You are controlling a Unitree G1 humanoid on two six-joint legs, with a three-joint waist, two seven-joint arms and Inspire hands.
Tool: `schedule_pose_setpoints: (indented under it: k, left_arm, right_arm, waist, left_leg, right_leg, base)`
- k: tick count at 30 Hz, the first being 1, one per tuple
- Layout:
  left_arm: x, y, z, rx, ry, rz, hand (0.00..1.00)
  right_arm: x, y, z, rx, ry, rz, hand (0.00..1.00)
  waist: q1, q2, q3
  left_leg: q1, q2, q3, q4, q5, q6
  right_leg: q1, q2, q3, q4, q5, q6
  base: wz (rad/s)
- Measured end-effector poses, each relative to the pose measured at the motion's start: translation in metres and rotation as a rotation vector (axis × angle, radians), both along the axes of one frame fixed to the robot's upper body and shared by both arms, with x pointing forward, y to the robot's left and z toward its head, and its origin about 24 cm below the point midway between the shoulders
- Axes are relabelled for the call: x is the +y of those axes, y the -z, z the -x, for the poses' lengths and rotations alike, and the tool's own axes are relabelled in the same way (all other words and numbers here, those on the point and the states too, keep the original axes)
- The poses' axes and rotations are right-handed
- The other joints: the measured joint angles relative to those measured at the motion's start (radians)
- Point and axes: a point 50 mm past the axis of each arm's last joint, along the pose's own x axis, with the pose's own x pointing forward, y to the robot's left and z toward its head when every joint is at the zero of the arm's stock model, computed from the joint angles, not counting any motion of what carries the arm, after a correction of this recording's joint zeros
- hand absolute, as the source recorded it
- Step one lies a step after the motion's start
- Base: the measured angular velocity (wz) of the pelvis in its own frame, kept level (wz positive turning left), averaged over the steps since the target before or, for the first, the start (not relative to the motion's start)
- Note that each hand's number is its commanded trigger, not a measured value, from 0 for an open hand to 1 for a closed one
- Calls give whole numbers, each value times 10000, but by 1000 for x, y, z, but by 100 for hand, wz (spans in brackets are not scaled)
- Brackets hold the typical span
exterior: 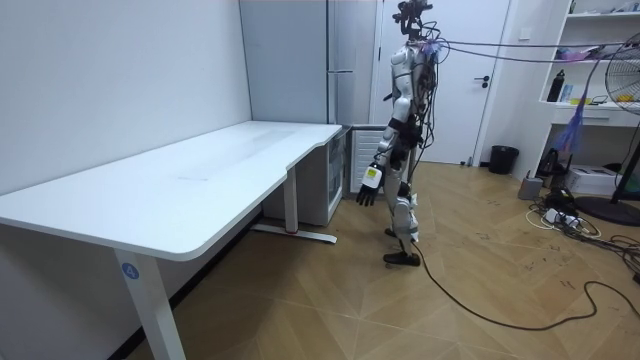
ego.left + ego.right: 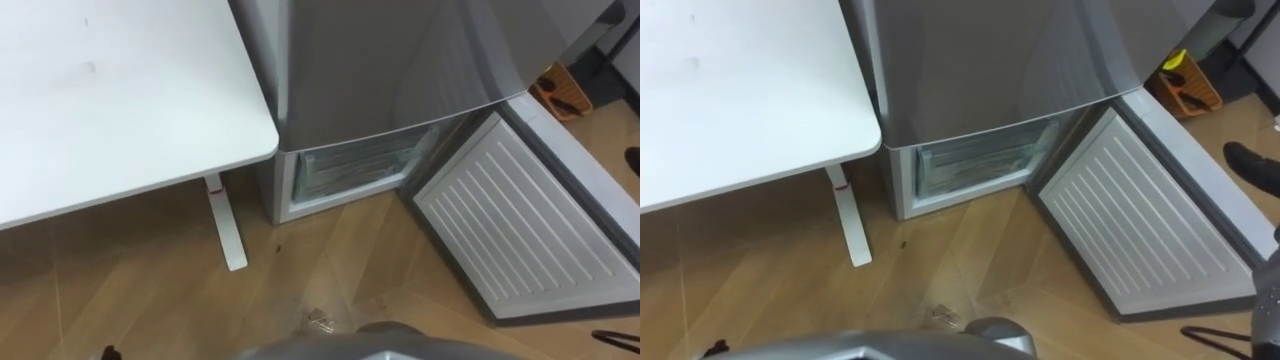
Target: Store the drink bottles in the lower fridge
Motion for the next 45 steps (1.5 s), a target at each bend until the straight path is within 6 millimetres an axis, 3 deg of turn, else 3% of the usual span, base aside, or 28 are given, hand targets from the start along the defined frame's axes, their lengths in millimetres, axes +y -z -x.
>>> schedule_pose_setpoints:
  k: [6, 10, 13, 16, 17, 18, 20, 23, 30, 35, 40, 45]
  left_arm:
    - [8, -3, 4, 52, -140, -201, 0]
    - [18, -8, 6, 225, -112, -474, 0]
    - [25, -10, 5, 293, -46, -548, 0]
    - [28, -12, 6, 464, -65, -463, 0]
    - [30, -12, 0, 354, -20, -395, 0]
    - [30, -12, 0, 361, -16, -360, 0]
    - [32, -13, -10, 186, 72, -265, 0]
    - [40, -17, -21, -21, 226, -258, 0]
    - [60, -28, -22, 125, 276, -654, 0]
    - [70, -35, -30, -7, 353, -865, 0]
    - [72, -38, -47, -358, 713, -853, 0]
    - [69, -38, -58, -462, 1299, -747, 0]
  right_arm:
    - [-24, 2, -5, 595, 667, -128, 0]
    - [-39, 2, 1, 1116, 1071, -22, 0]
    - [-49, 12, 16, 1860, 1579, -322, 0]
    - [-51, 17, 14, 2029, 1904, -683, 0]
    - [-52, 17, 12, 2058, 1948, -752, 0]
    - [-52, 17, 10, 2097, 1910, -746, 0]
    - [-55, 15, 4, 2277, 1999, -810, 0]
    - [-62, 14, 9, 2651, 2211, -768, 0]
    - [-73, 15, 26, 3292, 3053, -1034, 0]
    - [-72, 22, 35, 3678, 3543, -1248, 0]
    - [-68, 27, 34, 4109, 3316, -1260, 0]
    - [-67, 30, 35, 4603, 2927, -1035, 0]
  waist:
    - [0, -104, 32]
    - [-19, -166, 33]
    - [47, -130, 13]
    - [37, 30, -8]
    - [35, 183, 18]
    - [37, 181, -40]
    - [28, 461, -44]
    - [301, 667, -72]
    - [533, 768, -76]
    - [574, 868, -23]
    - [800, 1103, 63]
    - [885, 1182, 53]
  left_leg:
    - [-30, -12, -90, 37, 3, 3]
    - [-237, -9, -305, 184, 4, 1]
    - [-375, -10, -547, 264, 2, 0]
    - [-496, 4, -568, 299, -1, -4]
    - [-595, 10, -592, 352, 0, -3]
    - [-685, 8, -634, 401, 0, -3]
    - [-959, -6, -760, 539, 2, 1]
    - [-1102, 3, -787, 573, 24, -15]
    - [-1598, -24, -968, 756, 131, -15]
    - [-2347, 22, -1126, 1196, 131, -15]
    - [-2849, 30, -1128, 1502, 131, -14]
    - [-3107, 27, -1124, 1630, 135, -9]
  right_leg:
    - [39, -17, -47, -3, -2, 2]
    - [43, -45, -250, -64, -4, 2]
    - [99, -66, -466, -178, 0, -4]
    - [13, -65, -524, -172, 15, -25]
    - [-59, -70, -562, -174, 41, -34]
    - [-99, -79, -593, -170, 48, -37]
    - [-250, -105, -703, -157, 62, -40]
    - [-463, -97, -702, -23, 53, -52]
    - [-758, -166, -907, -7, 56, -75]
    - [-1291, -165, -1074, 135, 89, -141]
    - [-1868, -216, -1072, 483, 79, -166]
    - [-2189, -248, -1032, 700, -4, -209]
  base:
    - [4]
    - [17]
    - [22]
    - [6]
    - [6]
    - [12]
    - [15]
    - [2]
    - [10]
    - [10]
    - [-1]
    - [0]
